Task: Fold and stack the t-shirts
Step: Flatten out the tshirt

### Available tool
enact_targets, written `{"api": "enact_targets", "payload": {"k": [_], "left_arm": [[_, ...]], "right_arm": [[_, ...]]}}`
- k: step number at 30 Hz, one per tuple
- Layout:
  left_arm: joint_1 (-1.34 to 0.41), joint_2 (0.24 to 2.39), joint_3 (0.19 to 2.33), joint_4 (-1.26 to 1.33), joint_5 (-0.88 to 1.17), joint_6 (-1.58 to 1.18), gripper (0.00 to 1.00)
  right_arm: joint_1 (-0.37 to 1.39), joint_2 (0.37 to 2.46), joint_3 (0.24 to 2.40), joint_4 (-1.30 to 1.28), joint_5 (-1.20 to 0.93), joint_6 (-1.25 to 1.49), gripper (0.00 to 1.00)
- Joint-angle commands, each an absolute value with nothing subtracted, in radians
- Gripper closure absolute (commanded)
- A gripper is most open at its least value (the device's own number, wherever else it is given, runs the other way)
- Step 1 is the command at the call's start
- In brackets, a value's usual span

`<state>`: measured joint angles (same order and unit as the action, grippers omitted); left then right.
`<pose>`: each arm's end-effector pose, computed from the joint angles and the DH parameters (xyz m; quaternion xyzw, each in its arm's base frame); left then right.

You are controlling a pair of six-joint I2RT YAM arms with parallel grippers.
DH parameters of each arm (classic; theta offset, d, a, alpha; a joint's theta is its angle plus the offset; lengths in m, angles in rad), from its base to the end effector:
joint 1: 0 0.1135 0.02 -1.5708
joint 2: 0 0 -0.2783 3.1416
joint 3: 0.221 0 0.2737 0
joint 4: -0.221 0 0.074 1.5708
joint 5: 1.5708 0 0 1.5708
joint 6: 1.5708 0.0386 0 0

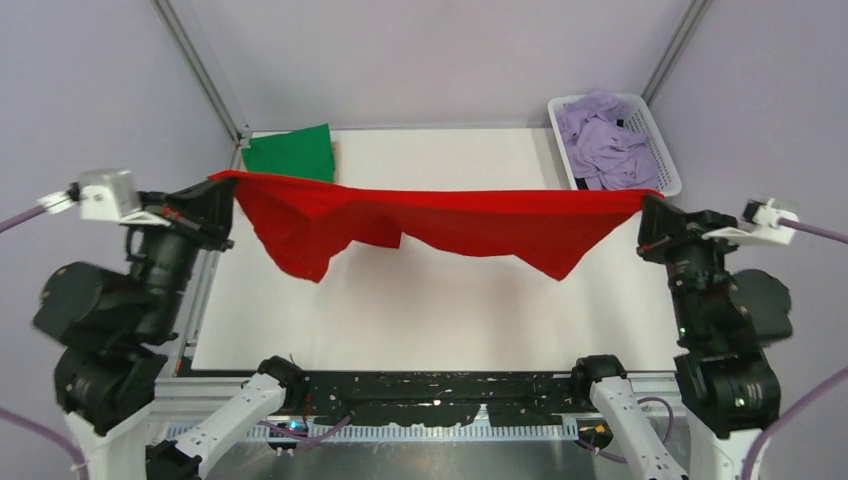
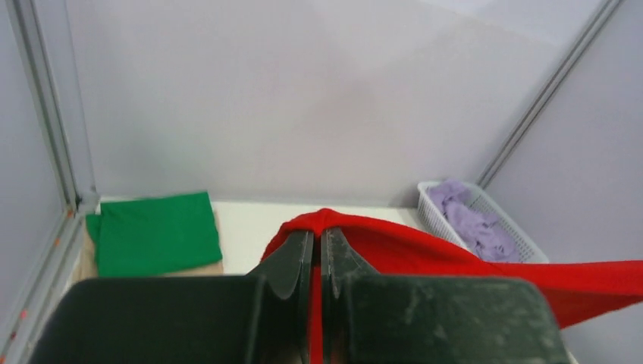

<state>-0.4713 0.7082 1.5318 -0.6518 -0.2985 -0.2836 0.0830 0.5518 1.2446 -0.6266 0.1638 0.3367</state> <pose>0.0545 -0.0150 0.5502 -0.0536 0.6445 -0.1899 0.7387 0.0623 -0.0011 0.4835 0.1454 0.6680 0.0969 0.7234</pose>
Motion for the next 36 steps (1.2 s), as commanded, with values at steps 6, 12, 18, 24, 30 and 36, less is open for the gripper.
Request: {"api": "enact_targets", "payload": {"k": [6, 12, 18, 24, 30, 36], "left_arm": [[-0.471, 0.728, 1.977, -0.773, -0.122, -0.080, 1.00], [-0.471, 0.768, 2.042, -0.782, -0.104, -0.033, 1.00], [-0.471, 0.785, 1.771, -0.625, -0.242, -0.016, 1.00], [-0.459, 0.977, 1.471, -0.433, -0.507, 0.049, 1.00], [-0.365, 1.446, 1.411, -0.355, -0.362, -0.026, 1.00], [-0.347, 2.049, 1.859, -0.577, -0.287, -0.028, 1.00]], "right_arm": [[0.081, 0.463, 1.543, -0.806, 0.127, 0.278, 0.95], [0.081, 0.454, 1.613, -0.859, 0.128, 0.263, 0.95], [0.081, 0.495, 1.511, -0.825, 0.226, 0.258, 0.95], [0.082, 0.625, 1.212, -0.669, 0.393, 0.261, 0.95], [0.079, 0.940, 0.928, -0.372, 0.418, 0.283, 0.95], [0.071, 1.440, 0.993, -0.220, 0.369, 0.282, 0.95]]}}
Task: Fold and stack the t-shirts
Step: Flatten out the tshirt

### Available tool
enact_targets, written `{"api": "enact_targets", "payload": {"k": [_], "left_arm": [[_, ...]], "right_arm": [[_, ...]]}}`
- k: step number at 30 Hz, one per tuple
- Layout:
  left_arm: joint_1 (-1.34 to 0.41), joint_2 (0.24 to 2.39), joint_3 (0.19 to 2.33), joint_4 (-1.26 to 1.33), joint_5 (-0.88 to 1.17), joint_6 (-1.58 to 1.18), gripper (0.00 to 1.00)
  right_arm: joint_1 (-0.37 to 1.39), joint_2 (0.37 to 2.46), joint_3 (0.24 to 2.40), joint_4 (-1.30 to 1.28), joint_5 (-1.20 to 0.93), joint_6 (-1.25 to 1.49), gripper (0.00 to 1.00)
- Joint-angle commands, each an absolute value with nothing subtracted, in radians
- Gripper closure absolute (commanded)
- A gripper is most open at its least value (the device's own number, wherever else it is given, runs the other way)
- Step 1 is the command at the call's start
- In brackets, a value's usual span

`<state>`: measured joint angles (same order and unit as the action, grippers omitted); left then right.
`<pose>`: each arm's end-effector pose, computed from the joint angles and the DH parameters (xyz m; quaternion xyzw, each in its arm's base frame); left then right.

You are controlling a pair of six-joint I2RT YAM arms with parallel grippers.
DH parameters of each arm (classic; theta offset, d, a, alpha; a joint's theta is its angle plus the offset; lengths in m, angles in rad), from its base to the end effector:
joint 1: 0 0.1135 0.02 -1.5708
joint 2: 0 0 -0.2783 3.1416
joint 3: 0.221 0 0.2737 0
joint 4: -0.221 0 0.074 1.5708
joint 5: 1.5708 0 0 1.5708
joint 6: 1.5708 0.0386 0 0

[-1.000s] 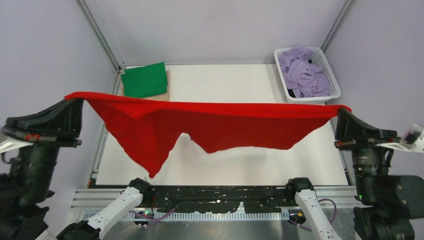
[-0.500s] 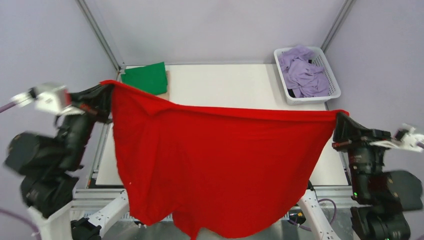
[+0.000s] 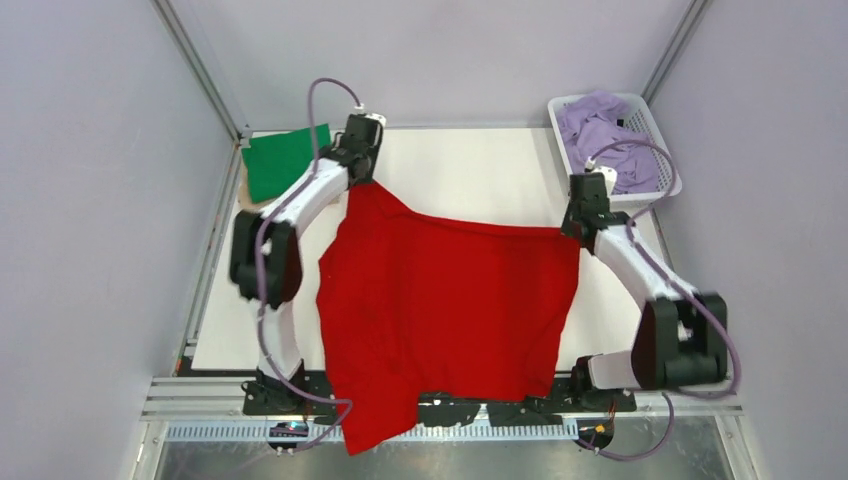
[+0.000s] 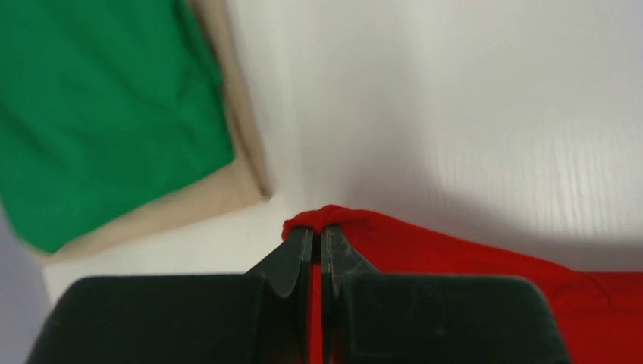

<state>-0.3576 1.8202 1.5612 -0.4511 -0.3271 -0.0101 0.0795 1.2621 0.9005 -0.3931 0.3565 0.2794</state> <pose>0.4222 -0.1445 0.3007 0.0881 0.8949 0.0702 0.4317 0.2869 0.0093 0.2648 0.1602 0.8918 -0.0904 0.4133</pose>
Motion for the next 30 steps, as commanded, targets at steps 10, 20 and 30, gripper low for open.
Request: {"api": "enact_targets", "payload": {"k": [10, 20, 30], "left_arm": [[-0.333, 2.329, 2.156, -0.676, -0.235, -0.068, 1.00], [-0.241, 2.376, 2.242, -0.737, -0.074, -0.233, 0.26], [-0.224, 2.154, 1.906, -0.517, 0.279, -0.543, 0.00]], "right_arm": [[0.070, 1.760, 1.191, -0.269, 0.407, 0.304, 0.95], [0.063, 1.832, 1.316, -0.378, 0.414, 0.373, 0.60], [0.073, 1.643, 1.137, -0.260, 0.161, 0.388, 0.04]]}}
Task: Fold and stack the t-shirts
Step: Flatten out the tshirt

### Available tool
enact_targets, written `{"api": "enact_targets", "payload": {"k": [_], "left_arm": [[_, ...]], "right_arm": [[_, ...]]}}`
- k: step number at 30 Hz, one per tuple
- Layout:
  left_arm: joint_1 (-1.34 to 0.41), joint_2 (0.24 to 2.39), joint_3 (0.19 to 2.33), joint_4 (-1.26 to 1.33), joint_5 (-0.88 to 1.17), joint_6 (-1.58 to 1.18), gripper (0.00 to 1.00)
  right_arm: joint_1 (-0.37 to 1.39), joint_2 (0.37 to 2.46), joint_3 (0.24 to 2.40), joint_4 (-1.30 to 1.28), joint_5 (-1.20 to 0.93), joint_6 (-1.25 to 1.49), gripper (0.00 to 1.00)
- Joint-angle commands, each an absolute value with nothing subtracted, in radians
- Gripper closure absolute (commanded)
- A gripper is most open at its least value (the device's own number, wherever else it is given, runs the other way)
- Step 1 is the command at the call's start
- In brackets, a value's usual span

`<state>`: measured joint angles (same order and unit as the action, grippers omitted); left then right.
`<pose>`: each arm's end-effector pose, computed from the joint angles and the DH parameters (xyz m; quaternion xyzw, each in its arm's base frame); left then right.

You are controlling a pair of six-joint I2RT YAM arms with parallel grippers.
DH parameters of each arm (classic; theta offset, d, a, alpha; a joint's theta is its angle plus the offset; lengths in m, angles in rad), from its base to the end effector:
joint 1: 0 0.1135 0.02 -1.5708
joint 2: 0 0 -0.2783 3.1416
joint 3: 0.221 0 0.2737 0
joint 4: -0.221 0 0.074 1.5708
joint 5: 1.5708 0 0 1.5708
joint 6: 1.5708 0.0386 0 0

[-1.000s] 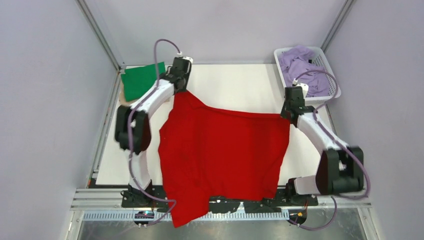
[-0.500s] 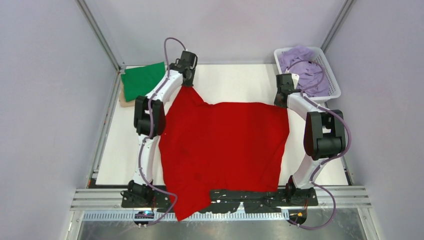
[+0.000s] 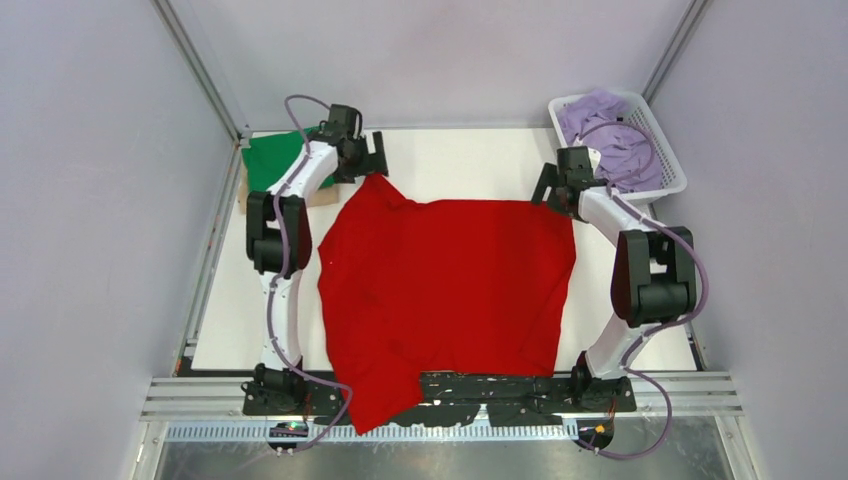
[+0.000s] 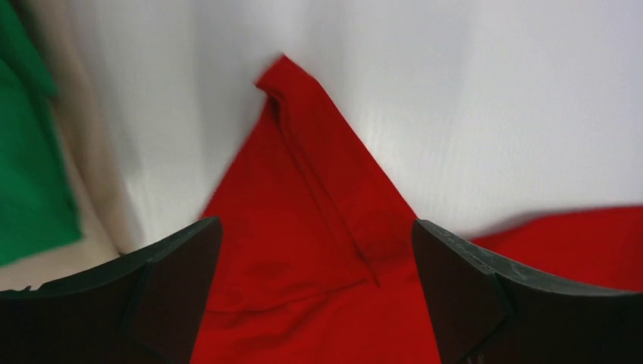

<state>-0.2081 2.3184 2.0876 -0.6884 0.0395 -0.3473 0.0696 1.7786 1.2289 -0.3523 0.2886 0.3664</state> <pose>0.5390 -0.1154 0.2254 -0.0596 0.9454 -0.1057 0.3026 0.4051 0.0172 0.2104 0.1849 0.9175 -0.0624 0.3465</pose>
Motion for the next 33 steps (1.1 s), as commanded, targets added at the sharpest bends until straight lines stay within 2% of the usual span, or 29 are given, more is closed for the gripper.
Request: {"api": "enact_targets", "payload": {"k": [1, 5, 13, 24, 31, 33], "left_arm": [[-0.224, 2.121, 1.819, -0.432, 0.326, -0.603, 0.00], [-0.231, 2.039, 1.568, -0.217, 0.386, -0.790, 0.00], [-0.275, 2.030, 1.486, -0.174, 0.258, -0.891, 0.00], [-0.297, 2.180, 1.664, -0.184, 0.174, -0.956, 0.00], [-0.300, 2.301, 1.792, 0.022, 0.158, -1.092, 0.00], [-0.298, 2.378, 1.897, 0.055, 0.204, -1.126, 0.00]], "right_arm": [[0.075, 1.619, 1.122, -0.248, 0.123, 0.391, 0.04], [0.082, 1.578, 1.051, -0.227, 0.072, 0.395, 0.05], [0.083, 1.515, 0.967, -0.197, 0.027, 0.389, 0.05], [0.082, 1.453, 0.934, -0.200, 0.045, 0.369, 0.05], [0.083, 1.444, 0.926, -0.176, 0.032, 0.371, 0.05], [0.082, 1.450, 0.931, -0.176, 0.024, 0.369, 0.05]]}}
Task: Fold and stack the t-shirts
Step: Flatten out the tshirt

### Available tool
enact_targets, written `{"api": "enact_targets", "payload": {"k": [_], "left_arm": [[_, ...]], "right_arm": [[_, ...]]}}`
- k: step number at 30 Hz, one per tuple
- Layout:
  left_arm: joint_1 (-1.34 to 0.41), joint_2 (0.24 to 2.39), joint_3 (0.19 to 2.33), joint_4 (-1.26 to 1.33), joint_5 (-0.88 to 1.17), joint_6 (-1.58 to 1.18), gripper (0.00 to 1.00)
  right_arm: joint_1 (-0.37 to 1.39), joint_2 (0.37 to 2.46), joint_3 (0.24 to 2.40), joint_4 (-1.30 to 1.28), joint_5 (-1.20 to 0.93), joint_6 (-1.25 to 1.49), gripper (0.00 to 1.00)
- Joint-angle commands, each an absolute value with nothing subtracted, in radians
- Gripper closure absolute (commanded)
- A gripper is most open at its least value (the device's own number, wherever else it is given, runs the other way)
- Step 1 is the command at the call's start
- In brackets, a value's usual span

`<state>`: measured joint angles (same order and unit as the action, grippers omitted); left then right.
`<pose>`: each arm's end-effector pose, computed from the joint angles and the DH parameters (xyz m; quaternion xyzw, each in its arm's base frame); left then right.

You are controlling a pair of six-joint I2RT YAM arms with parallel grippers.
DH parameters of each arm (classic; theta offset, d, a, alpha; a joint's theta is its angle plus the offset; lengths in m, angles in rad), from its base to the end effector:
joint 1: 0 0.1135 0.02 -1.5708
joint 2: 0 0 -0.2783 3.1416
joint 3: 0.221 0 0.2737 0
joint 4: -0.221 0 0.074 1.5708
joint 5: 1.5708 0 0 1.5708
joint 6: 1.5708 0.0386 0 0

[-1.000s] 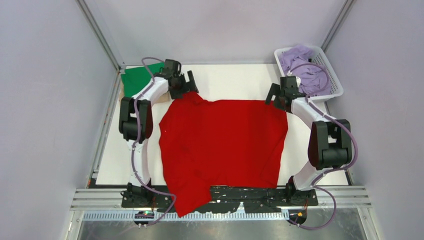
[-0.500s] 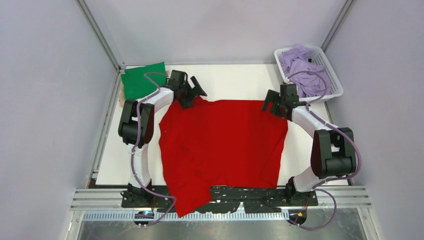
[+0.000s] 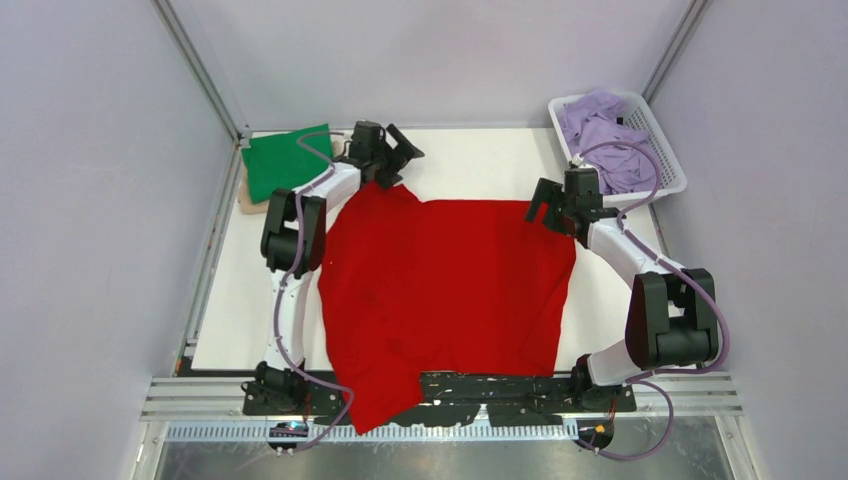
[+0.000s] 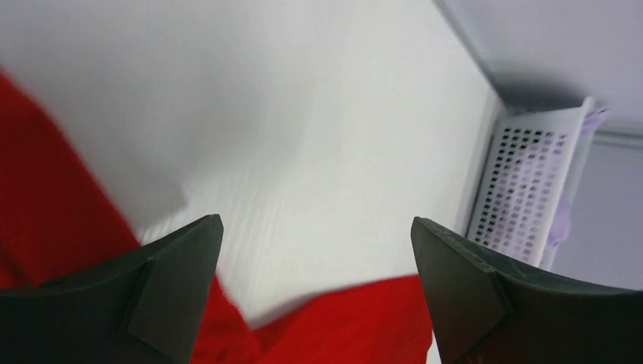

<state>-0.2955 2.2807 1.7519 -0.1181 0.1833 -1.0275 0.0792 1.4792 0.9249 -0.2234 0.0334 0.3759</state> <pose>0.5256 -0.1674 0.1742 -0.2809 0.8470 -0.3373 0.2999 0.3325 0.0251 0.2221 0.1427 0.9112 0.0721 0.3797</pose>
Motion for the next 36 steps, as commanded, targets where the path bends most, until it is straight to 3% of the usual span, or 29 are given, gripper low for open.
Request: {"api": "enact_targets", "payload": {"k": [1, 4, 6, 14, 19, 26, 36], "left_arm": [[-0.298, 2.413, 1.970, 0.049, 0.241, -1.125, 0.00], [-0.302, 2.458, 2.105, 0.009, 0.307, -1.071, 0.00], [-0.304, 2.408, 2.068, -0.029, 0.294, -1.015, 0.01], [-0.316, 1.967, 1.393, 0.242, 0.166, -0.901, 0.00], [-0.322, 1.892, 1.228, 0.204, 0.097, -0.949, 0.00], [-0.334, 1.957, 1.241, 0.193, -0.030, -1.083, 0.00], [-0.366, 2.085, 1.427, 0.013, -0.192, -1.212, 0.00]], "right_arm": [[0.083, 1.451, 0.932, -0.176, 0.022, 0.366, 0.05], [0.083, 1.444, 0.937, -0.187, 0.023, 0.356, 0.05], [0.082, 1.435, 0.933, -0.187, 0.029, 0.351, 0.05], [0.083, 1.435, 0.928, -0.192, 0.032, 0.332, 0.04], [0.084, 1.428, 0.913, -0.188, 0.033, 0.336, 0.05], [0.083, 1.415, 0.897, -0.183, 0.027, 0.340, 0.05], [0.083, 1.411, 0.893, -0.184, 0.045, 0.334, 0.05]]}}
